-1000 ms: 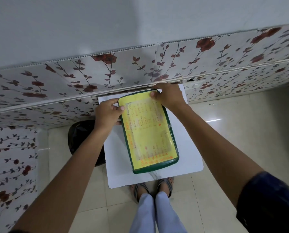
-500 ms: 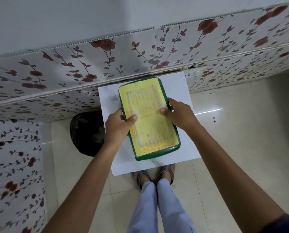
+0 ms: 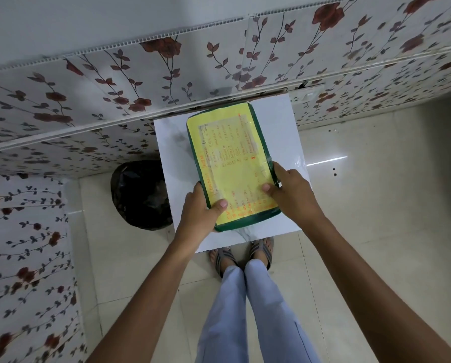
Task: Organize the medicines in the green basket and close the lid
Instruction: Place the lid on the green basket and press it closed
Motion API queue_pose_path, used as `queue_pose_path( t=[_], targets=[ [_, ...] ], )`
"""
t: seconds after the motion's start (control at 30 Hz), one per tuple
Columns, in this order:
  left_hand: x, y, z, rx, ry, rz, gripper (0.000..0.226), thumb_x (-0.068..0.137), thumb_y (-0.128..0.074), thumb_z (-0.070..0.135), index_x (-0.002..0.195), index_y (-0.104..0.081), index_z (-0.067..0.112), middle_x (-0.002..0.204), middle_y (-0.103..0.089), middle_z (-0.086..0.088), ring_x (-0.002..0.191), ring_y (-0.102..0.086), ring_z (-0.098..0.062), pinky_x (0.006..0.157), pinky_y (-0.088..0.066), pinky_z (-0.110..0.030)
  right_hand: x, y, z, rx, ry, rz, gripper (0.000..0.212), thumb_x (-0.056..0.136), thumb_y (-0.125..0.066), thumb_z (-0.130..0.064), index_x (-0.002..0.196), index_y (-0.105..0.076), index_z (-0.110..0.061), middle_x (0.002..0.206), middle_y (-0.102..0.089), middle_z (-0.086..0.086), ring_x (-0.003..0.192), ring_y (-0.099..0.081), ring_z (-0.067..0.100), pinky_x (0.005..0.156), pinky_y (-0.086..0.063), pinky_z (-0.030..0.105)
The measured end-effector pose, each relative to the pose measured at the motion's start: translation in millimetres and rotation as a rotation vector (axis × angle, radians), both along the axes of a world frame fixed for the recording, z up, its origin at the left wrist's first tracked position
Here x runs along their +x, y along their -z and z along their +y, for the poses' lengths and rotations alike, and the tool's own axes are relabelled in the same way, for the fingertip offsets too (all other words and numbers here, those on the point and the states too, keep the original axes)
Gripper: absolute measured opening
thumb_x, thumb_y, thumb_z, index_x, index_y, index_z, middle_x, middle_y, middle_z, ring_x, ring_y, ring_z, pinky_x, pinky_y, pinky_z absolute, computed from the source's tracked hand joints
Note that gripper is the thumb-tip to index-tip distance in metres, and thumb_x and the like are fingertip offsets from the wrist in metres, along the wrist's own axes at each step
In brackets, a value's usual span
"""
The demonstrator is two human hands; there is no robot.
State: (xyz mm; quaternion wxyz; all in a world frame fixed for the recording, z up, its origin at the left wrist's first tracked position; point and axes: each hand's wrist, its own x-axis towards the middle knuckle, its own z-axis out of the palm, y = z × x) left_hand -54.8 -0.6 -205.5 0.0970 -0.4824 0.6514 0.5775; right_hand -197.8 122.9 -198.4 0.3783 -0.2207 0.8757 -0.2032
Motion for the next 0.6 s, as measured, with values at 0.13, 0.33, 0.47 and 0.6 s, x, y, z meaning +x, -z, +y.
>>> queue_pose_path(
  t=[0.13,0.33,0.47,0.6],
  targets=[
    [6.1,-4.2,2.7,0.004,-0.041,0.014,0.035,0.082,-0.064,0.031,0.113,-0.048,0.033,0.100,-0.057,-0.005,0.100,-0.061,-0.029,0.082,-0.055,-0.054,-2.7,-3.0,5.5,-0.032,-0.050,-0.048,0.047,0.092,-0.050,-0.032,0.135,-0.034,-0.021,0.117,-0.049,0.013,0.097,-0.048,0.022,0.075,-0.039,0.028],
    [25.0,-5.1,25.7,-0.103,-0.073,0.018,0.059,0.080,-0.067,0.030,0.133,-0.042,0.033,0.109,-0.056,-0.013,0.089,-0.062,-0.022,0.083,-0.055,-0.050,14.6,-3.4,27.5,-0.043,-0.071,-0.057,0.072,0.085,-0.062,-0.026,0.143,-0.021,-0.023,0.124,-0.045,0.013,0.098,-0.043,0.016,0.080,-0.037,0.025],
    [24.7,-0.4,31.6,-0.113,-0.111,0.013,0.063,0.074,-0.062,0.032,0.132,-0.041,0.040,0.105,-0.057,-0.014,0.088,-0.063,-0.023,0.081,-0.056,-0.048,17.9,0.2,29.8,-0.062,-0.036,0.025,0.074,0.084,-0.064,-0.024,0.144,-0.023,-0.023,0.119,-0.050,0.017,0.101,-0.052,0.025,0.078,-0.038,0.025],
    [26.0,-0.2,31.6,-0.105,-0.095,0.018,0.067,0.074,-0.062,0.030,0.136,-0.039,0.039,0.103,-0.057,-0.016,0.087,-0.063,-0.026,0.082,-0.056,-0.049,17.6,-1.3,29.7,-0.059,-0.044,0.033,0.071,0.083,-0.065,-0.024,0.142,-0.027,-0.024,0.114,-0.052,0.018,0.103,-0.054,0.029,0.078,-0.038,0.026]
  ],
)
